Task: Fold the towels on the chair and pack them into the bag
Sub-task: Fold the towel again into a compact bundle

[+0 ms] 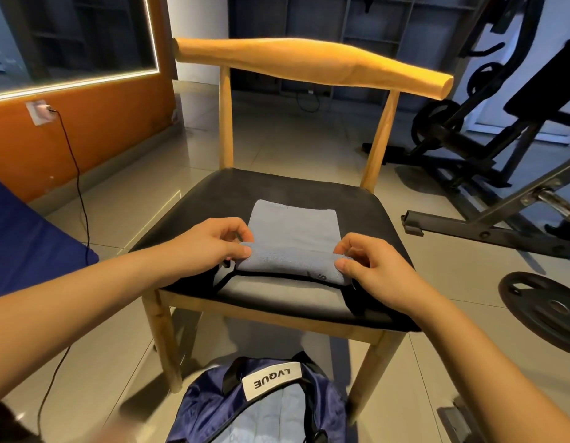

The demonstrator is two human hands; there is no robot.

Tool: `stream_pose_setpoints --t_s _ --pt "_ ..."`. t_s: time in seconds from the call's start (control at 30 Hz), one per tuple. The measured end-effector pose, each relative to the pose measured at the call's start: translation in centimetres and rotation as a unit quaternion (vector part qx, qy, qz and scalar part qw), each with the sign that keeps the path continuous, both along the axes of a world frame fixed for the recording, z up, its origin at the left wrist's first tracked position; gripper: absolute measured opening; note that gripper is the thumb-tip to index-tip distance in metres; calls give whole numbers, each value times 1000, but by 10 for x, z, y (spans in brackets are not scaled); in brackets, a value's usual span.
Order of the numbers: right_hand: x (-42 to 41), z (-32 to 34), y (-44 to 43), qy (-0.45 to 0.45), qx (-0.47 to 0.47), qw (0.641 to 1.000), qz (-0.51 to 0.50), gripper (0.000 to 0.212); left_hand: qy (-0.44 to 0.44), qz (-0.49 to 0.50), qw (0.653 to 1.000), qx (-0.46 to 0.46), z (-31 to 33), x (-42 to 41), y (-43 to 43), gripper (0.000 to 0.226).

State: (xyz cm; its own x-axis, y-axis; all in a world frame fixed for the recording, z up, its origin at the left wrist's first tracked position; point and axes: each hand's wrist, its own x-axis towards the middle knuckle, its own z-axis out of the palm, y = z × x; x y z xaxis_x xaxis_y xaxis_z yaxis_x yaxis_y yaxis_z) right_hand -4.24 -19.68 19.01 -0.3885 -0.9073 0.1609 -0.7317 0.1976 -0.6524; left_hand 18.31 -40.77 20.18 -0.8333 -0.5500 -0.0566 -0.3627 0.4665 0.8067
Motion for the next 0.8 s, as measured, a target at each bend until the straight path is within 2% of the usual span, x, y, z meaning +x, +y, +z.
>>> stream_pose_setpoints --t_s 0.07,0.17,0.23,0.3,0.37,0.43,0.5,0.67,0.73,0.8 --pt "2 -3 -6 44 -21 998 -39 5 -5 27 999 -29 -3 -5 -1 4" --pt "6 -6 -12 141 -79 983 -89 7 4 57 990 -131 -7 -8 0 1" --pt "7 -9 -13 198 -102 973 -66 6 58 56 979 -187 -12 -7 1 6" --pt "6 -11 -12 234 -108 966 -34 9 95 30 955 -281 -18 -5 2 6" --pt "5 -10 -5 242 -91 966 -9 18 95 -8 930 -354 -25 -1 2 21" --pt "2 -10 1 251 -48 967 9 29 55 -47 920 -385 -27 4 0 42" --pt "1 -12 2 248 -30 968 11 36 26 -61 922 -382 -27 6 -3 55" --pt "-1 -5 -1 174 -27 984 7 30 12 -48 940 -339 -14 1 -4 36" --pt "-3 1 3 122 3 992 19 24 -9 -69 968 -241 -5 4 -4 24" --pt "-2 6 6 31 34 998 34 14 -22 -115 986 -119 3 8 -7 18"
